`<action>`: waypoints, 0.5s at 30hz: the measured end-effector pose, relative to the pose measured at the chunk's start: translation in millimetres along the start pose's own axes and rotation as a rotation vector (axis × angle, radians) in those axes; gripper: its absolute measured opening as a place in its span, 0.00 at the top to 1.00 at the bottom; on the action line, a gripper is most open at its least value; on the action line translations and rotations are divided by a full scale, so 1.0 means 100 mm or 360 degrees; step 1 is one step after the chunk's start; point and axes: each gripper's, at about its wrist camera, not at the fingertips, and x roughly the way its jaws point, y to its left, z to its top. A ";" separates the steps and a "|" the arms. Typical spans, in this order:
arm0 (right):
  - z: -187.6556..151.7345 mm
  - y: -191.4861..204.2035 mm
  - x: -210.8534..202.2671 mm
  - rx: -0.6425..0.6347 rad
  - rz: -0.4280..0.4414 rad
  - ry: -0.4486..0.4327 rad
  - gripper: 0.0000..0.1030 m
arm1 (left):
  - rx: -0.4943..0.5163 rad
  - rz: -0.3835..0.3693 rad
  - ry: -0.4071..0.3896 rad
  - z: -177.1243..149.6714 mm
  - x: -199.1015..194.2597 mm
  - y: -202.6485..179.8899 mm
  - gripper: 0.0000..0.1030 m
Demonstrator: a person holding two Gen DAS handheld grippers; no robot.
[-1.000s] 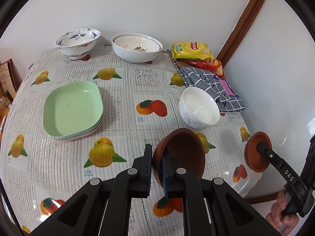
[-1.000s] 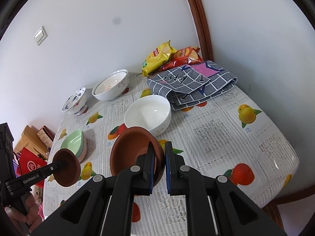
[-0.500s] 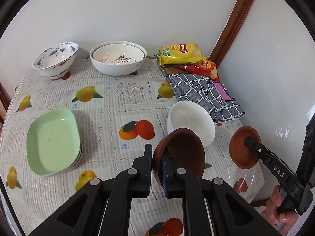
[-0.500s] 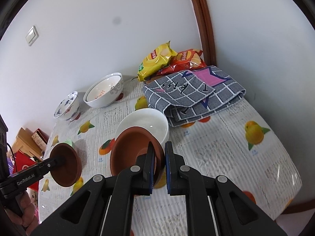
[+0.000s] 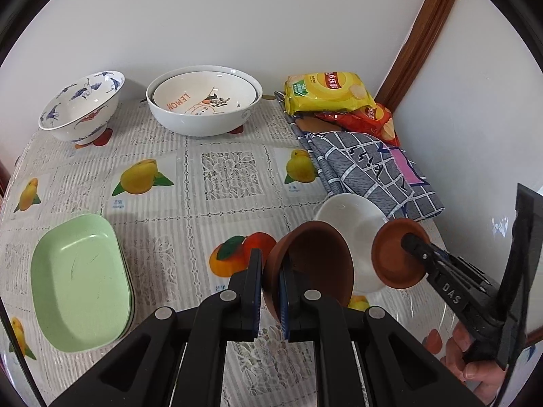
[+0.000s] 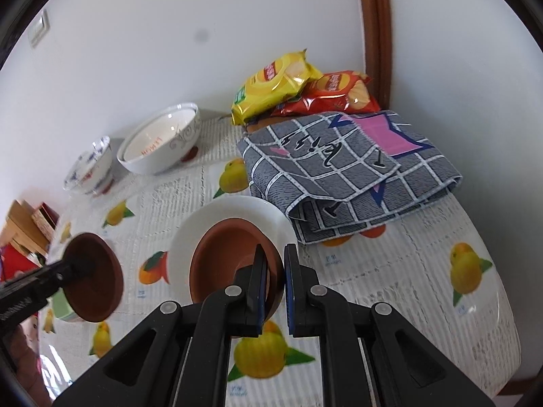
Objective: Organize plates and bowls
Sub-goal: 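Carry both terracotta bowls toward the white bowl beside the grey cloth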
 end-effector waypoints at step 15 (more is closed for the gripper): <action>0.06 0.20 0.56 -0.0101 -0.0025 0.0146 0.91 | -0.0031 -0.0012 0.0038 0.10 0.29 0.16 0.91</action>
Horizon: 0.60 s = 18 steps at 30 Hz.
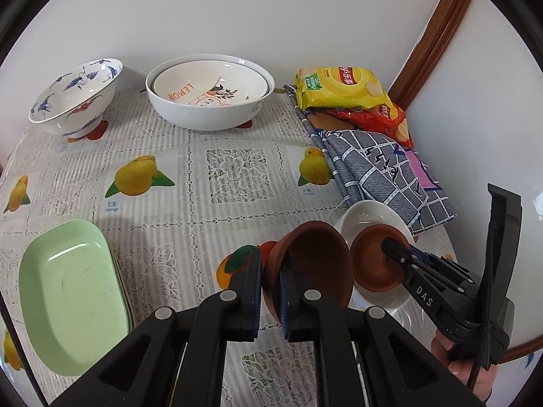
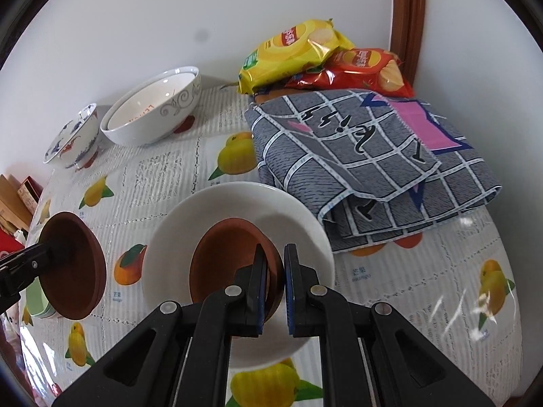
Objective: Organize plates and bowls
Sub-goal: 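Carry both terracotta bowls toward the white bowl beside the grey cloth, then lower the right tool's terracotta bowl into the white bowl and open it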
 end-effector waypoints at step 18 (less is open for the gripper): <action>0.00 0.18 0.22 -0.0149 -0.0165 0.0062 0.88 | 0.0006 -0.0003 0.0023 0.04 0.08 0.02 0.91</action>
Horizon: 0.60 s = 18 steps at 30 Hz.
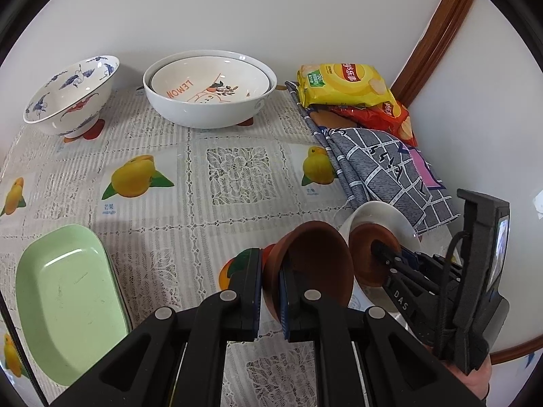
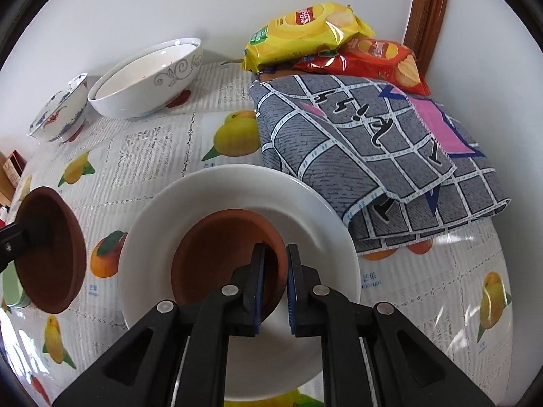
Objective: Organize plates and bowls
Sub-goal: 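Lower the right tool's terracotta bowl into the white bowl and open it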
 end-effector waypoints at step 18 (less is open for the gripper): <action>-0.08 -0.01 -0.20 -0.0044 0.0016 -0.0086 0.67 | 0.0053 -0.0003 -0.0034 0.00 -0.13 -0.17 0.91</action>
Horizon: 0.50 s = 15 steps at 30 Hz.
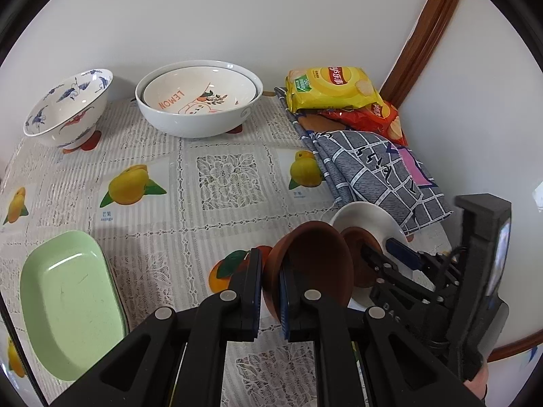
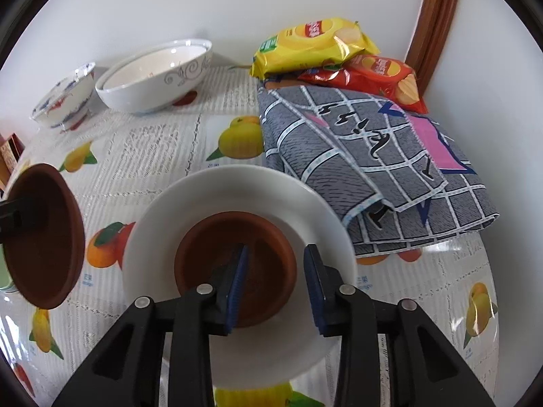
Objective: Organize plates and bowls
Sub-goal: 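Lower the right tool's terracotta bowl into the white bowl and open it, then lower the left tool's terracotta bowl into the white bowl and open it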
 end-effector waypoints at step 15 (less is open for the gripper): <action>-0.23 -0.61 -0.67 0.0160 0.0055 -0.0181 0.67 | 0.0098 -0.0134 0.0030 0.04 0.23 -0.57 0.91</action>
